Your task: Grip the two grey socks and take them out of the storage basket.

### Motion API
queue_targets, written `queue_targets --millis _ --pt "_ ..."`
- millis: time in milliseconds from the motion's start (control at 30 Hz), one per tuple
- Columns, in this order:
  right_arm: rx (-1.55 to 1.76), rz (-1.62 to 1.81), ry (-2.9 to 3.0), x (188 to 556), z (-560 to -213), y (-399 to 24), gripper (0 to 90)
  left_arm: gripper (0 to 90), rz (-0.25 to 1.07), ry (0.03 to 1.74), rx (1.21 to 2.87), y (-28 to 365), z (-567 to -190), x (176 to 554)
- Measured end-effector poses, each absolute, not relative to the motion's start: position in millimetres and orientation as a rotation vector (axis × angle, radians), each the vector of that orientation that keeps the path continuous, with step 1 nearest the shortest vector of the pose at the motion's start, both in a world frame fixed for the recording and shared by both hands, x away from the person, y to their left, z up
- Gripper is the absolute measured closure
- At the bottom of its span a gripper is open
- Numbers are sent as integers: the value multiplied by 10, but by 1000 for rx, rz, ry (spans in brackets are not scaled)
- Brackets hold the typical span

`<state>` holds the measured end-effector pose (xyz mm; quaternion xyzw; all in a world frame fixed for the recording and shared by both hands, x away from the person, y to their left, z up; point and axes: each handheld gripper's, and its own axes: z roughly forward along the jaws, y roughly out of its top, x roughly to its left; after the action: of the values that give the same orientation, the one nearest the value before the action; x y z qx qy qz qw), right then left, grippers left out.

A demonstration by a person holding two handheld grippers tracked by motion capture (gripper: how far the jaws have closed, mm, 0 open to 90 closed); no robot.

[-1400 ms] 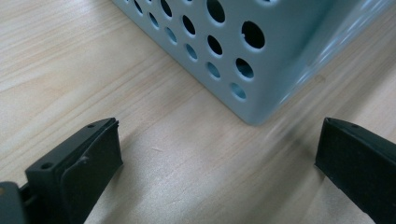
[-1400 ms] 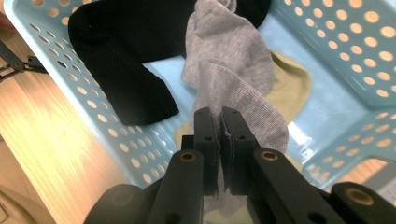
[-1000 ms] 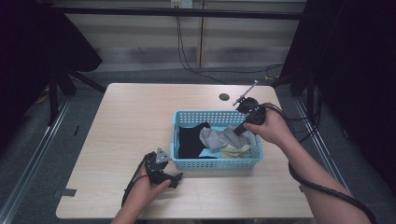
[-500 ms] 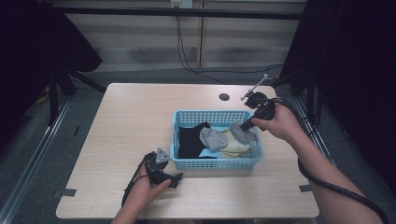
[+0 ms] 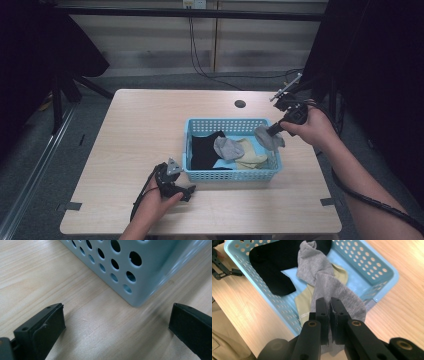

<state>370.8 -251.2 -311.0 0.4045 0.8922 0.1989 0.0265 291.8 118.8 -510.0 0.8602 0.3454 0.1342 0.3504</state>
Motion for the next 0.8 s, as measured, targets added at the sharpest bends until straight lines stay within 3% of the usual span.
queue_targets --millis 800 --pt "1382 618 2670 3638 -3170 -3038 857 0 345 899 2224 1186 -5101 2916"
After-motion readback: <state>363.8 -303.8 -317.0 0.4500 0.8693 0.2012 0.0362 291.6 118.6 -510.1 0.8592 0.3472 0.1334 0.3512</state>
